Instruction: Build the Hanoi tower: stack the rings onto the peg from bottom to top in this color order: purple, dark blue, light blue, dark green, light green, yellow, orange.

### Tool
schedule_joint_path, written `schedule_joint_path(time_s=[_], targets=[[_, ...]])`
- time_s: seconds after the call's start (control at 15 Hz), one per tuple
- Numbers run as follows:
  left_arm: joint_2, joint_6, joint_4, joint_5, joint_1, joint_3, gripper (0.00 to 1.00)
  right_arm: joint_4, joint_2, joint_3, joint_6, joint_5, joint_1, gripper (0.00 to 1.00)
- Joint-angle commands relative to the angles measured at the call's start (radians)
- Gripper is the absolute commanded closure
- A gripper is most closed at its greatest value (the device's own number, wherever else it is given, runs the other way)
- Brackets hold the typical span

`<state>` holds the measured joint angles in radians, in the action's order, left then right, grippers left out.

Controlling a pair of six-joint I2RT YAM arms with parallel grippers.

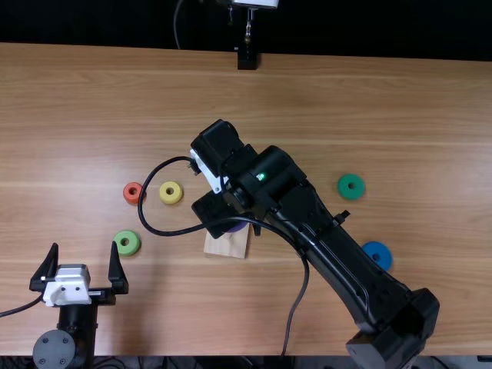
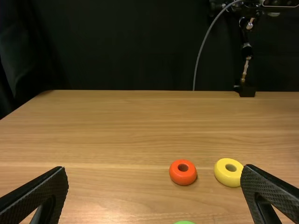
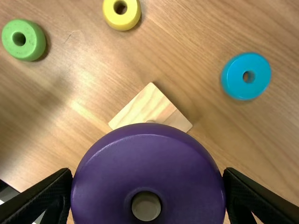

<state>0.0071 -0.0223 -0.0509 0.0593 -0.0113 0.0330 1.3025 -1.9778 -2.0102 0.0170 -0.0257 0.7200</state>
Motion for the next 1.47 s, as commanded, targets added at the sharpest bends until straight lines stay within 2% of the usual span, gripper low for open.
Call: schedule_joint_path(time_s=[0.0,0.07,0.13,0.67,0.93,1.13,1.33,1.4], targets=[[-0.007,0.011,-0.039,-0.017,0.01,-0.033,0.0,0.007,0.002,-0.03,0.0,0.004,0.004,0.72],[-0.007,0.011,-0.039,-0.017,0.01,-0.033,0.0,0.015,0.002,-0.024,-0.002,0.006,0.004,0.27],[-0.007,0.011,-0.039,-0.017,0.01,-0.033,0.0,0.026,0.002,-0.018,-0.002,0.007,0.004,0.0],[-0.007,0.011,-0.039,-0.017,0.01,-0.033,0.0,0.02,0.007,-0.033,0.003,0.006,0.006,0.0],[-0.007,0.011,-0.039,-0.017,0.01,-0.033,0.0,-0.088,0.01,-0.033,-0.002,0.007,-0.005,0.0],[-0.007,0.011,-0.039,-0.017,0.01,-0.033,0.0,-0.184,0.042,-0.024,-0.002,0.0,-0.108,0.0],[-0.007,0.011,-0.039,-0.017,0.01,-0.033,0.0,-0.204,0.143,0.053,-0.017,0.004,-0.186,0.0],[-0.007,0.011,-0.039,-0.017,0.01,-0.033,0.0,-0.221,0.154,0.097,-0.032,0.006,-0.226,0.0]])
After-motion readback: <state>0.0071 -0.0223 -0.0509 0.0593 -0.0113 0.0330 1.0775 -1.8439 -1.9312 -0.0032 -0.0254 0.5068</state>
